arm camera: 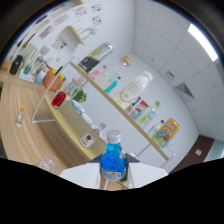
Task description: Make me a cup of Mount Fuji.
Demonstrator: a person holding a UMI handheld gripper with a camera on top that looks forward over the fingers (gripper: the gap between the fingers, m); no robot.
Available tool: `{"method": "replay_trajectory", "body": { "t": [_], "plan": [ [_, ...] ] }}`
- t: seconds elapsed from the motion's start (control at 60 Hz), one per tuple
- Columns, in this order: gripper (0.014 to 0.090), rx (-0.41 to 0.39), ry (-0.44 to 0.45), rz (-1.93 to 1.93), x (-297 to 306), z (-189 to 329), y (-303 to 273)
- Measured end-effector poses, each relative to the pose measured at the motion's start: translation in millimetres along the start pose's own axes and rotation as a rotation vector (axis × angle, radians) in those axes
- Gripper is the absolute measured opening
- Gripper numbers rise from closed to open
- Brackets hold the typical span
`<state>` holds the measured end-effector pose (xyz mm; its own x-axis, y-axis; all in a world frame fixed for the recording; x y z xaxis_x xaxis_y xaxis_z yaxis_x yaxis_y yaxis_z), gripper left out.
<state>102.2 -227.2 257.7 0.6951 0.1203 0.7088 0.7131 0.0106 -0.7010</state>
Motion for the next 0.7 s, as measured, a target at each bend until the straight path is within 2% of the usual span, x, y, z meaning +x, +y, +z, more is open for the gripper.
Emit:
{"method": "replay_trajectory", "body": {
  "t": [0.067, 0.15, 0.433, 0.533, 0.7],
  "plan": [
    [0.0366, -0.013, 0.013, 0.213, 15.4, -7.5, 15.8],
    [0.0367, -0.069, 0.002, 0.42, 20.8, -9.6, 57.4],
    [0.0366, -0.354, -0.048, 0.735, -17.3, -3.1, 231.1],
    [0.0364, -0.41, -0.084, 0.78, -31.0, 1.0, 260.3],
    [0.0365, -0.448, -0.15, 0.815, -47.9, 4.6, 277.1]
  ]
}}
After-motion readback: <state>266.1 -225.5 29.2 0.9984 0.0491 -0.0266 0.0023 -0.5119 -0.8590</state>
